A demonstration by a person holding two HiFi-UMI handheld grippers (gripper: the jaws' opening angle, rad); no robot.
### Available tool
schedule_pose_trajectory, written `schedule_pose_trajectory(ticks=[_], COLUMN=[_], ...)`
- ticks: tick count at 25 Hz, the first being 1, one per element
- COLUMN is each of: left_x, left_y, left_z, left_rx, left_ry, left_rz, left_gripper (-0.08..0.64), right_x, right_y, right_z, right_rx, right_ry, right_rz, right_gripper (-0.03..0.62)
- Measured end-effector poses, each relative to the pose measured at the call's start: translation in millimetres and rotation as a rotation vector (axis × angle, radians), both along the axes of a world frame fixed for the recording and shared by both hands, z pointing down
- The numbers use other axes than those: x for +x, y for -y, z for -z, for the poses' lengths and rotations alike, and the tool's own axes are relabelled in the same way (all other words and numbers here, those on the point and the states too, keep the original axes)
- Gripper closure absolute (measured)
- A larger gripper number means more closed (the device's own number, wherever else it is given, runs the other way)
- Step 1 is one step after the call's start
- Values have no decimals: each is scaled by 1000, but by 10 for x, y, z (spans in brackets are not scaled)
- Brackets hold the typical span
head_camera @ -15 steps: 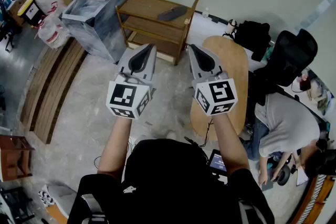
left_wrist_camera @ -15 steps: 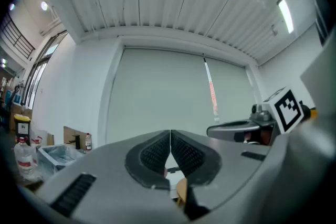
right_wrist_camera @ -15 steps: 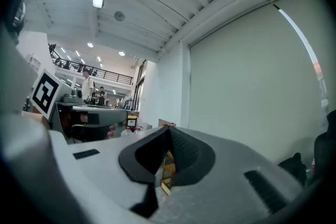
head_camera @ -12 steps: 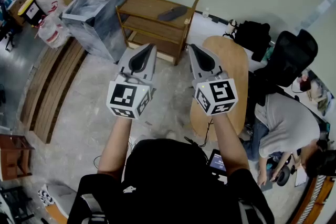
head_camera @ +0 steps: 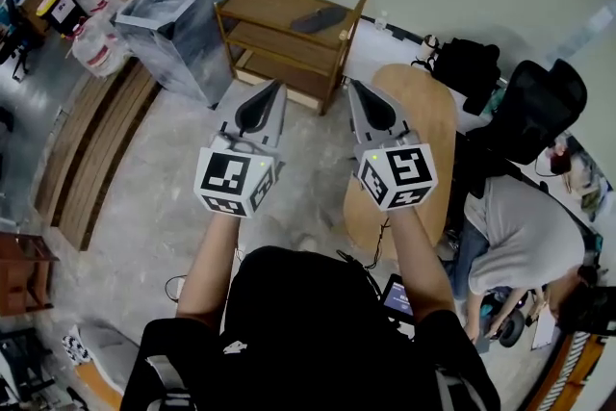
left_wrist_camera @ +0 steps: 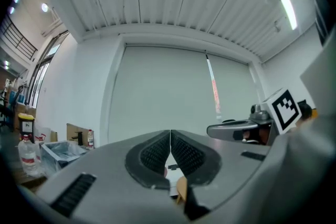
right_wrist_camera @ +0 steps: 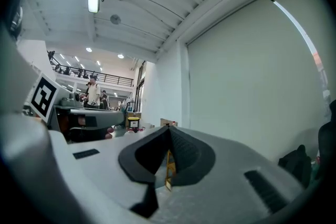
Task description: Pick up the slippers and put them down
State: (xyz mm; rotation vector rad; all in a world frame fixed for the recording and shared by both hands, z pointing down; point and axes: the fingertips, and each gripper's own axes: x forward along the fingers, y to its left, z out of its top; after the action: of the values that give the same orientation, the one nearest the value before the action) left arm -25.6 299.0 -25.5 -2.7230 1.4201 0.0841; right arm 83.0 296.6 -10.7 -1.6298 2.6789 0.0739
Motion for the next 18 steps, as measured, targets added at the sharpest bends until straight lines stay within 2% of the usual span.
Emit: schedule_pose_trajectory(ticks=[8,13,15,18], left_x=[36,50,43,-14], left_y=[213,526,705,1015], left_z=[-73,-106,-114,-107], left_rx=[-6,-13,-22,-44], left_ry=[24,26,11,-52], left_rz=[7,1,-8,-25], left_gripper=[554,554,554,554], right_x=[45,34,22,-27], right_y=[191,492,671,960], right_z=[-60,-123,-133,-155], right_rx=[-7,-21,-24,-25], right_ry=[7,0,2,0], right_rz=[1,0,-4,-5], right_gripper=[603,603,603,603])
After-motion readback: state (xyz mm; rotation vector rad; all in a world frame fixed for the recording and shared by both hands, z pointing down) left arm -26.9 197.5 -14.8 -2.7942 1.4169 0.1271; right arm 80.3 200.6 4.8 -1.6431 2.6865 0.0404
